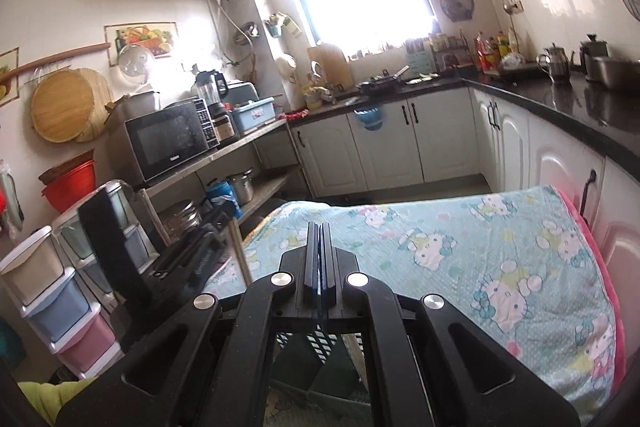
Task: Organize utensils
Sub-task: 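Lower the chopsticks into the caddy and open both tools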
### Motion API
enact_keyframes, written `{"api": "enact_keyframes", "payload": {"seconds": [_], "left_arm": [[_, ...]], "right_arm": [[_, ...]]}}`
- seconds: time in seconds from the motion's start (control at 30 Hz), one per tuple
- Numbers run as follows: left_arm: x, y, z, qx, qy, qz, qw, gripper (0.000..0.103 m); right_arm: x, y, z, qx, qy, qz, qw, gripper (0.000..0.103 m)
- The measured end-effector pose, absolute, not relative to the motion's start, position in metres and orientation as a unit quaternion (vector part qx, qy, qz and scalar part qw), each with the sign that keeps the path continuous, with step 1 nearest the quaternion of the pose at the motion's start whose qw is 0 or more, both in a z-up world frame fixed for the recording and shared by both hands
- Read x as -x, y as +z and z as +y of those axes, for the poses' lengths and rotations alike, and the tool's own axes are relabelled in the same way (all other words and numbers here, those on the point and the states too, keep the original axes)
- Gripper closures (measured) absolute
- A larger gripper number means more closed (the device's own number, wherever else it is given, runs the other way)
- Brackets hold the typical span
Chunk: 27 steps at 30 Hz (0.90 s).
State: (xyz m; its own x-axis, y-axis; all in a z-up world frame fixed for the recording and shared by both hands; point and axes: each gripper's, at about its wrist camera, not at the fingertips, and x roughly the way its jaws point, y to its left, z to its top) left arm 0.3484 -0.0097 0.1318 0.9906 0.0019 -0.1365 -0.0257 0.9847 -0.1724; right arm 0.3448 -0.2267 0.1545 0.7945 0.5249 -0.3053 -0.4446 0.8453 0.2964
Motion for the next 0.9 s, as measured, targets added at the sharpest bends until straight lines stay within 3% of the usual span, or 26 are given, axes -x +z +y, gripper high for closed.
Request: {"api": "enact_keyframes", "payload": {"seconds": [0.3,0.53,0.9], "left_arm": [[-0.345,0.126,-0.004,0.094,-0.007,0.122,0.988,0.097],[-0.338,0.121,0.005,0.103,-0.017,0.168,0.98,0.08],[-0.327,0.105,0.03,0.156,-0.056,0.264,0.95,0.063]], "right_arm": [[-0.341,0.144,-0.243,-0.12,0.239,0.205,0.941,0.102],[-0.336,0.139,-0.256,-0.131,0.231,0.216,0.94,0.101],[-0.329,0.134,-0.262,-0.129,0.226,0.232,0.937,0.097]]}}
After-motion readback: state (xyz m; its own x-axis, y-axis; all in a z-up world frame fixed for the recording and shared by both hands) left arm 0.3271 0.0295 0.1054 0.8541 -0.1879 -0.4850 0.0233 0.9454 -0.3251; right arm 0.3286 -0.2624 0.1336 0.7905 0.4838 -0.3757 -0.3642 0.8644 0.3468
